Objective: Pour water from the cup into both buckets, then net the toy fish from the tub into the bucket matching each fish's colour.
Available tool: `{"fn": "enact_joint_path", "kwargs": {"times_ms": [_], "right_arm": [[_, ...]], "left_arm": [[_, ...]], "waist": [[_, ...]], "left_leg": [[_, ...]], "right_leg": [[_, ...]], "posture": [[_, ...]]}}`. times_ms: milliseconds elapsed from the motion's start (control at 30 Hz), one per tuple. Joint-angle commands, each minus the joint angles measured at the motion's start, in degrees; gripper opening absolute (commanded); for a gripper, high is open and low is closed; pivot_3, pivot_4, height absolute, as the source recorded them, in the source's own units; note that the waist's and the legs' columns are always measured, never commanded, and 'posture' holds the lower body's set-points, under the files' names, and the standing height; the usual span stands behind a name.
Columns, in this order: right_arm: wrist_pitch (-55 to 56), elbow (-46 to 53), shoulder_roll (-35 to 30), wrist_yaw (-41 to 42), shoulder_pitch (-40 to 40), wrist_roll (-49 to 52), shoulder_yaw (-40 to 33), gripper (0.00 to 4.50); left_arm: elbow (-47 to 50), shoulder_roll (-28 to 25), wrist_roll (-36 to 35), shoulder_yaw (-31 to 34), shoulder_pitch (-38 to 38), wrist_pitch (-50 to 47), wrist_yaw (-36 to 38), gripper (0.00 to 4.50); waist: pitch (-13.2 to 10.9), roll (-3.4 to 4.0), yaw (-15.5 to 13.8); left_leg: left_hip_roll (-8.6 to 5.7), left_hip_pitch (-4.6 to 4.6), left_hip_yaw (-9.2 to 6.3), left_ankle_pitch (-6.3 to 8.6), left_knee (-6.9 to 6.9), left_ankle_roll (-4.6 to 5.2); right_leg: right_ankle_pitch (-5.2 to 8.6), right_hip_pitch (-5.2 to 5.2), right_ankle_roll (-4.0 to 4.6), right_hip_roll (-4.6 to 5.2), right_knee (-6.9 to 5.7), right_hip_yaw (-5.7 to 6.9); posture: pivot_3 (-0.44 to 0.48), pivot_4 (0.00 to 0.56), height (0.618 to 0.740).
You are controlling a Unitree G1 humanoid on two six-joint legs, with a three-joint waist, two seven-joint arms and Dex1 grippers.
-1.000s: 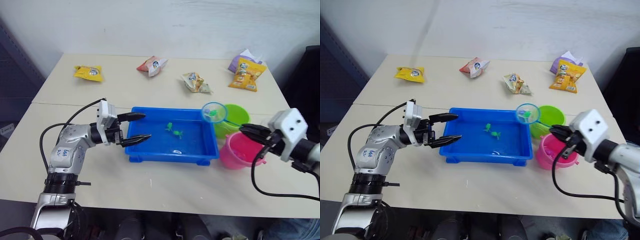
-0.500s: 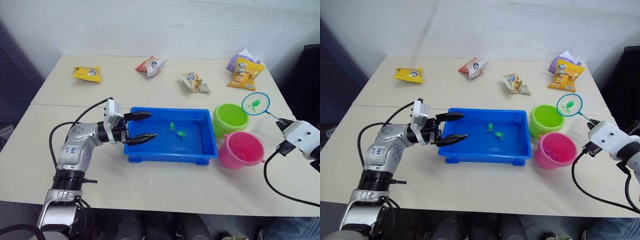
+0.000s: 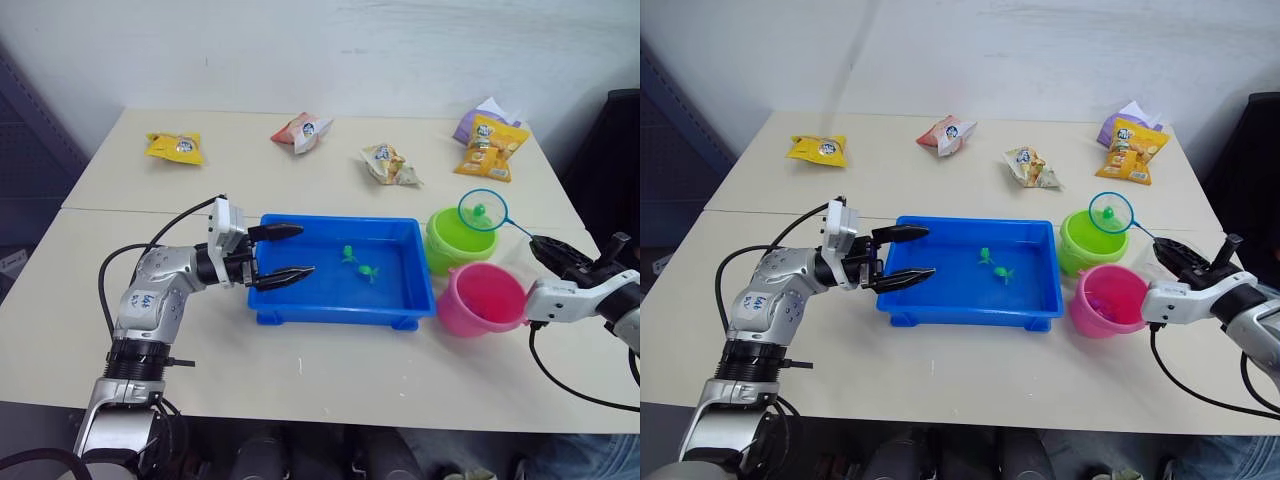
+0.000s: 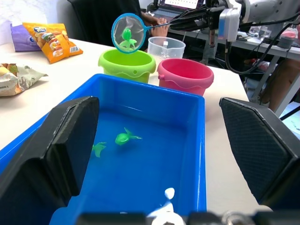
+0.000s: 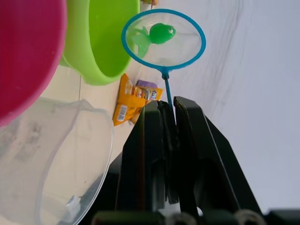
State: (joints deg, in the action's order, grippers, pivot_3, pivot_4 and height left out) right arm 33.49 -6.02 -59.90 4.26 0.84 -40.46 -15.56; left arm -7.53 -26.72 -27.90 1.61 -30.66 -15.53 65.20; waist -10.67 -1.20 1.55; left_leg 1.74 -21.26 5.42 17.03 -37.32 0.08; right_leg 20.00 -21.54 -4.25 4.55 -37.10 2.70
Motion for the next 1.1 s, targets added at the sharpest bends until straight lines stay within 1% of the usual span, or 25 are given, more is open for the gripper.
{"fn": "enact_joint_path", "kwargs": {"times_ms": [33, 200, 300, 367, 433, 500, 533, 567, 633, 700, 833, 900, 1000, 1033, 1100], "right_arm": [[1.4, -2.3, -1.4, -9.6, -1.4, -5.1, 0.1, 0.0], [0.4, -6.2, -2.3, -13.2, -2.2, -7.6, 2.7, 0.0], [0.1, -6.7, -2.2, -14.0, -2.4, -6.3, 2.9, 0.0], [0.7, -5.6, -1.3, -12.3, -2.6, -1.3, 2.1, 0.0], [1.7, -3.1, 0.0, -5.5, -2.5, 10.3, 2.0, 0.0], [0.0, 0.5, 1.3, 1.6, -2.4, 22.5, 2.1, 0.0], [-1.2, 1.9, 1.5, 4.5, -2.2, 26.0, 2.0, 0.0], [-5.9, 6.8, 2.0, 10.0, -2.0, 33.8, 3.1, 0.0], [-14.9, 15.8, 1.9, 19.3, -1.3, 46.0, 5.4, 0.0], [-20.3, 22.0, 1.1, 24.2, -2.5, 49.3, 6.9, 0.0], [-28.6, 27.2, 0.8, 29.1, -6.5, 47.8, 10.0, 0.0], [-30.6, 27.7, -0.9, 32.2, -7.7, 42.9, 12.8, 0.0], [-28.5, 27.0, -3.1, 34.4, -9.4, 35.0, 15.8, 0.0], [-25.9, 26.1, -3.2, 33.9, -10.6, 32.4, 16.6, 0.0], [-23.4, 23.9, -3.2, 34.9, -12.3, 29.8, 18.3, 0.0]], "left_arm": [[1.8, 0.3, -0.7, 0.3, -0.2, 0.1, -0.2, 4.42], [1.6, 0.3, -0.6, 0.2, -0.4, 0.1, -0.1, 4.42], [1.5, 0.1, -0.5, 0.2, -0.5, 0.3, 0.0, 4.42], [1.4, -0.3, -0.5, 0.5, -0.4, 0.4, 0.0, 4.42], [1.4, -1.1, -0.5, 1.1, 0.0, 0.5, 0.2, 4.42], [1.5, -2.4, -0.9, 1.9, 0.8, 0.2, 0.9, 4.42], [1.5, -2.9, -1.1, 2.1, 1.0, 0.1, 1.1, 4.42], [1.4, -3.9, -1.2, 2.6, 1.7, 0.0, 1.7, 4.42], [1.1, -5.7, -1.2, 3.4, 2.8, 0.2, 2.5, 4.42], [0.7, -7.2, -1.0, 4.1, 3.8, 0.5, 3.0, 4.42], [0.6, -8.5, -0.9, 4.6, 4.8, 0.9, 3.4, 4.42], [0.8, -8.7, -0.7, 4.4, 5.1, 1.0, 3.6, 4.42], [1.8, -8.7, -0.4, 4.1, 5.9, 1.2, 3.8, 4.42], [2.1, -8.7, -0.4, 4.1, 6.2, 1.2, 3.7, 4.42], [2.5, -8.6, -0.4, 4.0, 6.5, 1.2, 3.5, 4.42]], "waist": [[0.0, 0.0, 0.0], [0.0, 0.0, 0.0], [0.0, 0.0, 0.0], [0.0, 0.0, 0.0], [0.0, 0.0, 0.1], [0.0, 0.0, 0.2], [0.0, 0.0, 0.2], [0.0, 0.0, 0.2], [0.0, 0.01, 0.3], [0.0, 0.0, 0.1], [0.0, 0.0, -0.2], [0.0, 0.0, -0.4], [0.0, 0.0, -0.7], [0.0, 0.0, -0.6], [0.0, 0.0, -0.5]], "left_leg": [[0.0, 0.0, 0.01, 0.0, 0.0, 0.0], [0.0, 0.01, 0.03, 0.0, 0.0, -0.01], [0.0, 0.01, 0.03, -0.01, -0.01, -0.01], [0.0, 0.01, 0.04, -0.01, -0.01, -0.01], [0.0, 0.01, 0.04, -0.01, 0.0, -0.01], [0.03, 0.02, 0.04, -0.01, 0.0, -0.01], [0.05, 0.04, 0.03, -0.01, 0.01, -0.02], [0.05, 0.04, 0.02, -0.01, 0.01, -0.02], [0.07, 0.05, 0.0, -0.01, 0.01, -0.01], [0.11, 0.04, -0.06, 0.0, 0.01, 0.01], [0.06, -0.02, -0.12, 0.09, -0.03, 0.16], [0.0, -0.05, -0.14, 0.13, -0.04, 0.23], [-0.02, -0.12, -0.12, 0.18, -0.02, 0.29], [-0.02, -0.13, -0.12, 0.18, -0.01, 0.29], [-0.01, -0.15, -0.09, 0.18, -0.02, 0.28]], "right_leg": [[0.0, 0.0, 0.0, 0.0, 0.0, 0.0], [0.0, 0.0, 0.0, -0.02, 0.0, -0.01], [0.0, 0.0, 0.0, -0.02, 0.0, -0.02], [0.0, 0.0, 0.0, -0.02, -0.01, -0.02], [0.0, 0.0, 0.0, -0.03, -0.01, -0.03], [0.0, 0.01, 0.0, -0.08, -0.01, -0.03], [0.0, 0.01, 0.0, -0.1, -0.01, -0.03], [0.0, 0.01, 0.0, -0.1, -0.03, -0.03], [0.0, 0.02, 0.0, -0.08, -0.04, -0.04], [0.0, 0.03, 0.0, -0.08, -0.04, 0.0], [0.0, 0.04, 0.0, 0.04, -0.02, 0.06], [0.0, 0.05, 0.0, 0.14, 0.04, 0.1], [0.0, 0.03, 0.0, 0.15, 0.16, 0.11], [0.0, 0.02, 0.0, 0.15, 0.18, 0.1], [0.0, -0.02, 0.0, 0.14, 0.16, 0.1]], "posture": [[0.0, 0.15, 0.738], [0.0, 0.15, 0.738], [0.0, 0.15, 0.738], [0.0, 0.15, 0.738], [0.0, 0.15, 0.738], [0.0, 0.15, 0.738], [0.0, 0.15, 0.738], [0.0, 0.15, 0.738], [0.0, 0.15, 0.738], [0.0, 0.15, 0.738], [0.0, 0.15, 0.738], [0.0, 0.15, 0.738], [0.0, 0.15, 0.738], [0.0, 0.15, 0.738], [0.0, 0.15, 0.738]]}}
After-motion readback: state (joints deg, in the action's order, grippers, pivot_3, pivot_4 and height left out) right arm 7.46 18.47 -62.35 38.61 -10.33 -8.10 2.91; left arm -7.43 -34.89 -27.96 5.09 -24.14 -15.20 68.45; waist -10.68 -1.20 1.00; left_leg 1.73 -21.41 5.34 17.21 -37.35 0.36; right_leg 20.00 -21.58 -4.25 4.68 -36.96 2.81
